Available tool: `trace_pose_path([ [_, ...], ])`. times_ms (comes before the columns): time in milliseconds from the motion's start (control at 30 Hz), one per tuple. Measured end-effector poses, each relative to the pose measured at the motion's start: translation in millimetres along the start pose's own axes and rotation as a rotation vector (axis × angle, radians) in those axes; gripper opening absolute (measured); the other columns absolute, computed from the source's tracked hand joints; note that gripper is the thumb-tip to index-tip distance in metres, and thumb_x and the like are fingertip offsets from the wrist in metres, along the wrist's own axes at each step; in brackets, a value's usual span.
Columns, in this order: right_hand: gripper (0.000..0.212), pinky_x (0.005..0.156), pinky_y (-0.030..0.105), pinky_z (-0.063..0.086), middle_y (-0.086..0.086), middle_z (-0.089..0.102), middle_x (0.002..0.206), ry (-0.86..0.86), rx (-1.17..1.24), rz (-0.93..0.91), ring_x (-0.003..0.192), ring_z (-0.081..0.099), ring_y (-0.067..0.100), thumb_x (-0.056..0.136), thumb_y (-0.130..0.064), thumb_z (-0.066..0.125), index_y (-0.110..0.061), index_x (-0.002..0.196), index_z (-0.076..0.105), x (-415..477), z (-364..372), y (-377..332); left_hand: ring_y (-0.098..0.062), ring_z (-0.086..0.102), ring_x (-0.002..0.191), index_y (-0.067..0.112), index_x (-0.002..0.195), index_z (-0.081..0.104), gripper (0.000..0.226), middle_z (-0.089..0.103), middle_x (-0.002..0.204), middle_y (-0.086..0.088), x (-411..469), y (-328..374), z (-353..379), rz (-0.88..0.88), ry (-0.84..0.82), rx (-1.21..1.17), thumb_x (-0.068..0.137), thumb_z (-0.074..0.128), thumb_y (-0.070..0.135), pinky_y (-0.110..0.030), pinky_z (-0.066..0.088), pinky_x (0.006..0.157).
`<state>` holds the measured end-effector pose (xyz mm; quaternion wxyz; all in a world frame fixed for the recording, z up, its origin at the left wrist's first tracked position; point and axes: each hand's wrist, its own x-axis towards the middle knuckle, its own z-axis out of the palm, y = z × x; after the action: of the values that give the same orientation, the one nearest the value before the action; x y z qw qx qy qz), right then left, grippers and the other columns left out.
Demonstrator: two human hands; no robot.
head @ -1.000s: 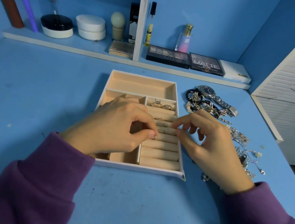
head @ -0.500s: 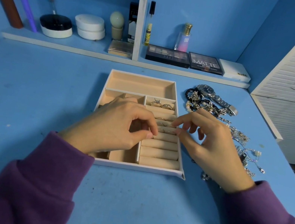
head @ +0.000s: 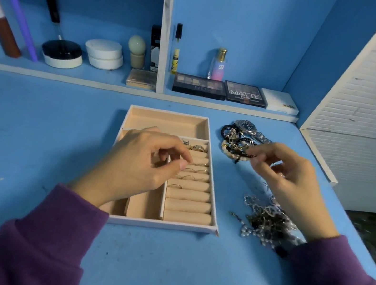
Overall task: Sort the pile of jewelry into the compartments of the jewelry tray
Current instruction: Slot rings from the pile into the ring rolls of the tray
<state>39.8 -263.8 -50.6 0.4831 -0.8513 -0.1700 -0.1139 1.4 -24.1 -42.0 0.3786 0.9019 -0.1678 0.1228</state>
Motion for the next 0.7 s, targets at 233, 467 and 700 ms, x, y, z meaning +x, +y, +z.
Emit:
trace_pose_path([
  [233,0.014,0.066,0.044,0.046,0.014,0.061,0.074,0.037,0.032,0.113,0.073,0.055,0.04,0.088,-0.016,0.06,-0.025,0.083,0.069,-0.5,-29.0,16.8,0.005,0.048,0.073,0.034,0.085,0.067,0.009,0.058,0.068,0.022,18.0,32.9,23.2,0.053,-0.004,0.055,0.08,0.061,0.032,-0.012,0.034,0.063],
  [467,0.017,0.061,0.033,0.046,-0.002,0.059,0.068,0.049,-0.004,0.103,0.066,0.055,0.025,0.088,-0.011,0.057,-0.023,0.083,0.069,-5.9,-28.2,21.2,-0.004,0.044,0.086,0.03,0.101,0.062,0.017,0.065,0.09,0.016,50.2,54.5,76.6,0.015,-0.201,0.201,0.086,0.059,0.037,-0.024,0.041,0.077],
  [700,0.026,0.057,0.012,0.034,-0.006,0.052,0.069,0.042,-0.156,0.098,0.065,0.045,0.005,0.076,0.002,0.056,-0.02,0.076,0.069,-5.0,-31.5,25.1,-0.011,0.059,0.087,0.025,0.092,0.067,0.023,0.068,0.089,0.008,63.8,55.9,102.4,-0.045,-0.273,0.274,0.076,0.07,0.041,-0.033,0.051,0.079],
])
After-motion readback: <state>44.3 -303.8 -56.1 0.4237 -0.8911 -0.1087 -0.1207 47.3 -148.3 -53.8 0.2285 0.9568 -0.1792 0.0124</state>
